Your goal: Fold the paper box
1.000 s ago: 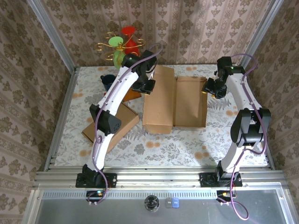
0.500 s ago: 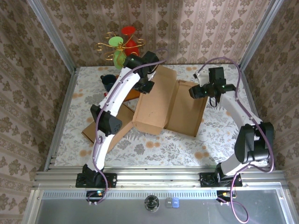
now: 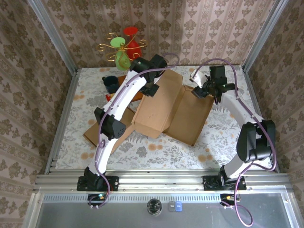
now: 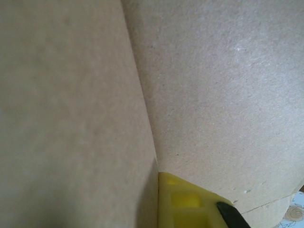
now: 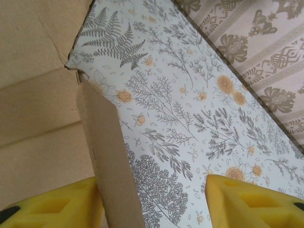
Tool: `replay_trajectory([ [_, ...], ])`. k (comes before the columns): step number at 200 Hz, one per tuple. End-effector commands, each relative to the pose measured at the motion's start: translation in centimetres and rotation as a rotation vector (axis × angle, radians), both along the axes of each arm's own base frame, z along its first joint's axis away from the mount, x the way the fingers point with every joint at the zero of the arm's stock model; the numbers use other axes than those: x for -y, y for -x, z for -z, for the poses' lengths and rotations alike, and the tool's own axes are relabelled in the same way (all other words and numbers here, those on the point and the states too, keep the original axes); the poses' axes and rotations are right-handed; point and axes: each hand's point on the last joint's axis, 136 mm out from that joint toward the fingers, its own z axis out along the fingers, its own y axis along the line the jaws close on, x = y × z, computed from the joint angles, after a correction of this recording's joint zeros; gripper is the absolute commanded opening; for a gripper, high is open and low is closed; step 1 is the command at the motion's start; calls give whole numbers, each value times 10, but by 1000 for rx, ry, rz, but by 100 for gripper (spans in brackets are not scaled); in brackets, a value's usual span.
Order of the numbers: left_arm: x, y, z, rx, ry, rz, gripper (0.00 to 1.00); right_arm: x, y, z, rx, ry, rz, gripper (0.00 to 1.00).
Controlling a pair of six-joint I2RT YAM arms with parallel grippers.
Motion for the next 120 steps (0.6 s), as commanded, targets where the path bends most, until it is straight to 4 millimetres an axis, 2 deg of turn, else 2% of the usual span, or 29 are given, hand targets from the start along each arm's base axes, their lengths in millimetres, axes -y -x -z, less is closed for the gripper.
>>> replay_trajectory([
  [1, -13, 6, -5, -6, -64, 15, 0, -6, -4, 3, -22, 32, -45, 55],
  [27, -12, 6, -6, 2, -66, 14, 0, -9, 5, 19, -92, 37, -30, 42],
  [58, -12, 6, -5, 3, -72, 16, 0, -1, 9, 37, -134, 85, 21, 25],
  [91, -9, 5, -6, 11, -61, 17, 0, 1, 5, 38, -134, 120, 60, 0],
  [120, -3, 6, -16, 41, -8, -9, 25, 8, 4, 45, -143, 137, 123, 0],
])
